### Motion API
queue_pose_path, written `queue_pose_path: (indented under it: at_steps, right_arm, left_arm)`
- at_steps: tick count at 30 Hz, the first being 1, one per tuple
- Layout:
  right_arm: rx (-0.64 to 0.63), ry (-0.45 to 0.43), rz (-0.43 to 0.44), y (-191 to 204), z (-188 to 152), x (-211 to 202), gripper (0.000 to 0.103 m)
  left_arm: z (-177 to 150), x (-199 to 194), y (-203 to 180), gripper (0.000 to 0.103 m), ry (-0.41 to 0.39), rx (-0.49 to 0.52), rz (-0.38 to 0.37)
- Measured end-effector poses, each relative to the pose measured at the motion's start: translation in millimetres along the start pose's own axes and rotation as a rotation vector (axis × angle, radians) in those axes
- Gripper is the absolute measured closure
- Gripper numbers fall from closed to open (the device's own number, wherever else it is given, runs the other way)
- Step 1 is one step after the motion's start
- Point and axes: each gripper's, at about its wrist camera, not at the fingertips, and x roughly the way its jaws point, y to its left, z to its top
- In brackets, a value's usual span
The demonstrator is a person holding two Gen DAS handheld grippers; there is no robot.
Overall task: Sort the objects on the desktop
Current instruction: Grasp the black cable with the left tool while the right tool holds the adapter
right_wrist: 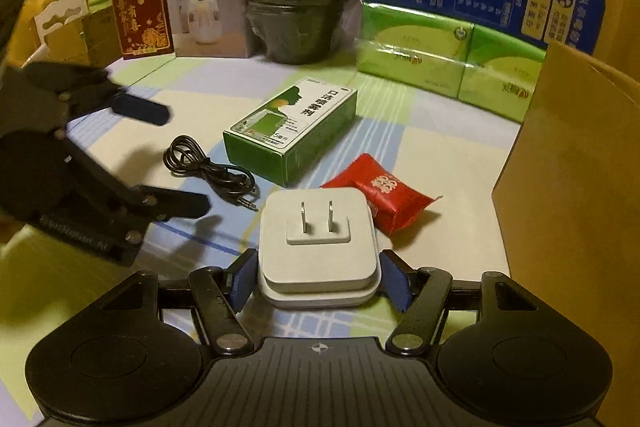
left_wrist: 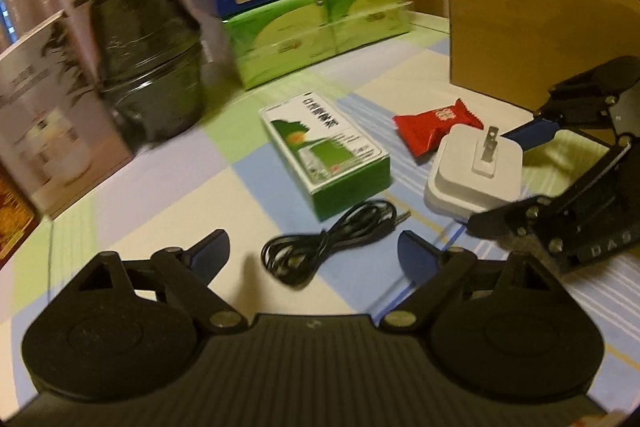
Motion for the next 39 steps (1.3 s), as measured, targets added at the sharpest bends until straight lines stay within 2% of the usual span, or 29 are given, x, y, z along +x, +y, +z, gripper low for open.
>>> queue_pose_path:
  at_steps: [3, 5, 6, 8, 9, 11, 16, 19, 22, 28, 34, 37, 39]
  right_arm:
    - [0.012, -0.001, 0.0, 0, 0, 0, 0.038]
    - [0.03, 0.002, 0.005, -2, 1, 0, 0.038]
    - [0.04, 0.004, 0.008, -4, 2, 0, 0.038]
    - [0.057, 0.01, 0.012, -6, 3, -1, 0.038]
    - [0.061, 0.012, 0.012, -6, 3, -1, 0.038]
    - [0.068, 0.015, 0.008, -6, 4, -1, 0.039]
    - [0.071, 0.012, 0.006, -6, 3, -2, 0.04]
    - [0.07, 0.016, -0.006, -4, 2, -5, 0.041]
    - [0.071, 0.023, -0.015, -2, 0, -13, 0.041]
    - [0.124, 0.062, 0.028, 5, -16, -45, 0.041]
    - [0.195, 0.169, 0.032, 18, -52, -86, 0.041]
    - [0.161, 0.16, 0.016, 33, -68, -107, 0.041]
    - [0.124, 0.151, 0.008, 45, -79, -115, 0.035]
  left_arm:
    - [2, 6, 4, 0.025, 0.001, -0.005, -0.048]
    - [3, 8, 6, 0.039, 0.017, -0.03, -0.077]
    - [2, 7, 6, 0.043, 0.026, -0.043, -0.083]
    - [0, 3, 4, 0.058, 0.033, -0.061, -0.093]
    - [-2, 0, 1, 0.062, 0.034, -0.074, -0.093]
    - [-5, -6, -5, 0.077, 0.035, -0.095, -0.083]
    - [-9, -14, -20, 0.093, 0.031, -0.15, -0.05]
    - [-12, -20, -27, 0.094, 0.05, -0.197, -0.015]
    - [-17, -30, -28, 0.094, 0.092, -0.296, -0.002]
    - [-31, -67, -46, 0.094, 0.168, -0.373, 0.034]
    - [-52, -110, -74, 0.094, 0.204, -0.455, 0.005]
    - [-61, -126, -90, 0.093, 0.209, -0.465, -0.016]
    - [-67, -135, -98, 0.091, 0.196, -0.459, -0.026]
